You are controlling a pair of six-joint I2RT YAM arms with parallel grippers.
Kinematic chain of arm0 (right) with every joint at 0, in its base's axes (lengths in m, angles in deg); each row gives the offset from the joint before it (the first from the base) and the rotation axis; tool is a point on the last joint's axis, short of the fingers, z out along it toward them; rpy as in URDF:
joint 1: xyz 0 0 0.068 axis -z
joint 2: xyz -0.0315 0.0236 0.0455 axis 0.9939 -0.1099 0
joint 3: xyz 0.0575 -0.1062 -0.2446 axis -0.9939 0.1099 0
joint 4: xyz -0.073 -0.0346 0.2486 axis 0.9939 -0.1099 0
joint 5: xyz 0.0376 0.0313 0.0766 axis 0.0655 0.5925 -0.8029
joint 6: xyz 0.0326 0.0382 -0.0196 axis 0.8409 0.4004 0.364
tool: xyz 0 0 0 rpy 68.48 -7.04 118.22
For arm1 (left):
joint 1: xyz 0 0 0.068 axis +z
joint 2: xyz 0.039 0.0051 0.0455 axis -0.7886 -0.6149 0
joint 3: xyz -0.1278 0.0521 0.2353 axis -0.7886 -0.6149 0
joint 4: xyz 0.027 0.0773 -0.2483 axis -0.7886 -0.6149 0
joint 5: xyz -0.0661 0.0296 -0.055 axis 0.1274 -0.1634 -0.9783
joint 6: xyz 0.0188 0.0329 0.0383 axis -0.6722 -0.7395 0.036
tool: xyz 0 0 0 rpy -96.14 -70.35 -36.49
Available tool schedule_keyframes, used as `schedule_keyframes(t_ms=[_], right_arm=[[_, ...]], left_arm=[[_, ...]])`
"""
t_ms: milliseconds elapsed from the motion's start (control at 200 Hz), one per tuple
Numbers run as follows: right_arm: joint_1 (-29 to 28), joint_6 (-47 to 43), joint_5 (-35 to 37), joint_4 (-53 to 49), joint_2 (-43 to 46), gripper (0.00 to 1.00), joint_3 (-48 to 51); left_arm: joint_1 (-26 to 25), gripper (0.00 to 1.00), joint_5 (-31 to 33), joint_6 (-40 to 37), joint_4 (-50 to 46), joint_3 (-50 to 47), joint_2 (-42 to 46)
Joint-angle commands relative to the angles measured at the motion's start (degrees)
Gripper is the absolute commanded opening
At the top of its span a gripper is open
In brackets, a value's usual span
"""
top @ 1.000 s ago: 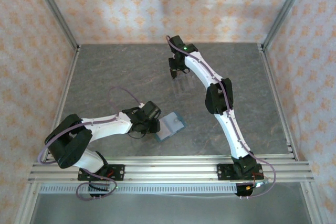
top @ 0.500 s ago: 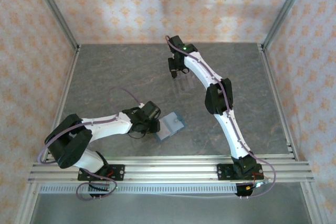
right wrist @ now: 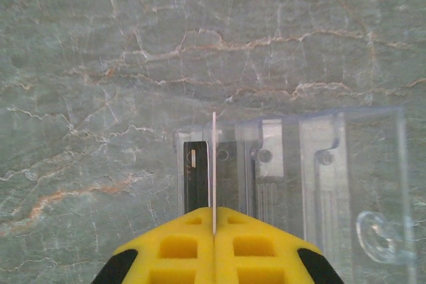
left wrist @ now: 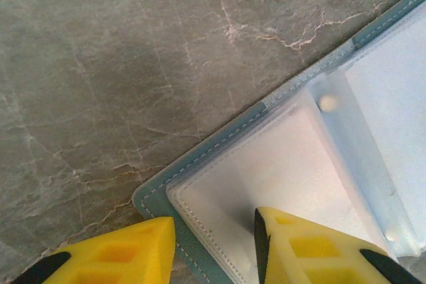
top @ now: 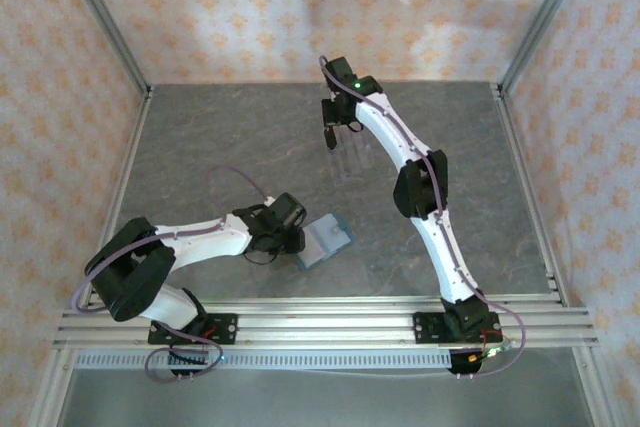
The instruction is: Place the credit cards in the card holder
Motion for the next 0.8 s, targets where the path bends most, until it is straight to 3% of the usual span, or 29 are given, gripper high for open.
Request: schedule_keyframes(t_ms=[0,220,415,565,796], right_arm=[[0.4,0.7,2.3,-1.1,5.3,0.00,-2.0],[-0.5,0.7,3.6,-1.7,11.9,0.00,-0.1],[-2.2,0.5,3.9,-0.5,20.6,0.00,9.2],[-4.2,1.1,1.8,7.7,31.6,0.00,28.4],[-5.7,5.8,-7.5,20.9,49.7,0.00,58.3]], left_arm=[[0.1,0.36,1.0,-0.4,-3.2,-1.9,0.7],[0.6,0.37,1.4,-3.4,-7.3,0.8,3.9],[1.8,0.38,1.0,-4.8,-10.1,2.0,8.3],[1.9,0.38,-0.4,-4.7,-10.4,1.9,9.8],[1.3,0.35,-2.7,-3.6,-7.5,1.8,6.7]])
